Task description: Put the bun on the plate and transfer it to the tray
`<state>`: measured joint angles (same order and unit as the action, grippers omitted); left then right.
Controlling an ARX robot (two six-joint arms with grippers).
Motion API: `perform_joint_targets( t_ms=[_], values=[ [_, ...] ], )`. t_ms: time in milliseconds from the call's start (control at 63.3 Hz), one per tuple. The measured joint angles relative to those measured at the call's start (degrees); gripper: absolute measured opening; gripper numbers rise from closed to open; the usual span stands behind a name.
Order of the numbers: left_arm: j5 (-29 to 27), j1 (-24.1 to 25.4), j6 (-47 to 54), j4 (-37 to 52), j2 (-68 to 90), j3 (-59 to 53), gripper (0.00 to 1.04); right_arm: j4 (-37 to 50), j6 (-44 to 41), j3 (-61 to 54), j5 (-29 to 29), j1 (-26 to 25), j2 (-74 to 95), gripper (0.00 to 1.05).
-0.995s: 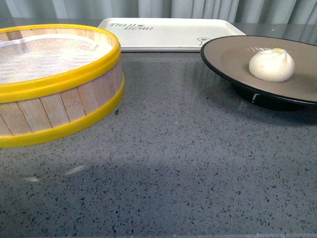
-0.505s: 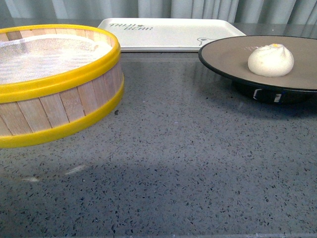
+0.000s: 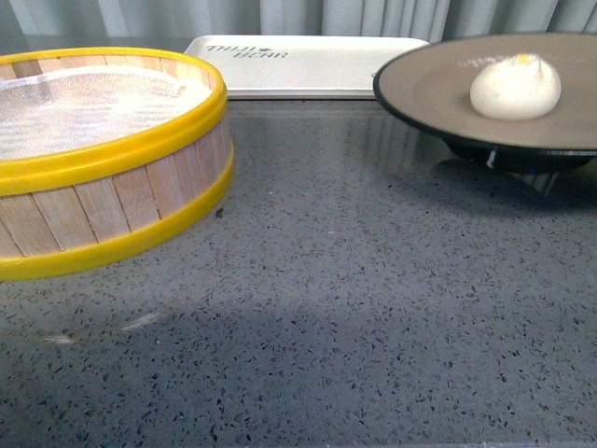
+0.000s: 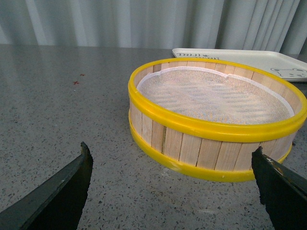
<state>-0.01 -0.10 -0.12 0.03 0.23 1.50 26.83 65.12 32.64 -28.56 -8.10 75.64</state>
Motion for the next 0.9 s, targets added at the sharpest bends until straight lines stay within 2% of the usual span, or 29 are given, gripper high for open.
perform_joint_targets(
  t_ms=[142, 379, 679, 900],
  values=[
    [0.0, 0.0, 0.0, 0.0, 0.0, 0.0, 0.98, 4.3, 2.6, 2.6, 0.0, 0.0, 2.4, 0.03],
    [0.0, 0.0, 0.0, 0.0, 0.0, 0.0, 0.98, 5.7, 6.8, 11.7, 3.1, 1.8, 10.7, 0.02],
    [0.0, 0.0, 0.0, 0.0, 0.0, 0.0, 0.98, 2.5, 11.1, 28.4, 6.8, 6.3, 23.2, 0.02],
    [0.0, 0.0, 0.0, 0.0, 0.0, 0.0, 0.98, -0.3, 11.2, 36.2, 7.7, 7.5, 29.9, 0.02]
  ],
)
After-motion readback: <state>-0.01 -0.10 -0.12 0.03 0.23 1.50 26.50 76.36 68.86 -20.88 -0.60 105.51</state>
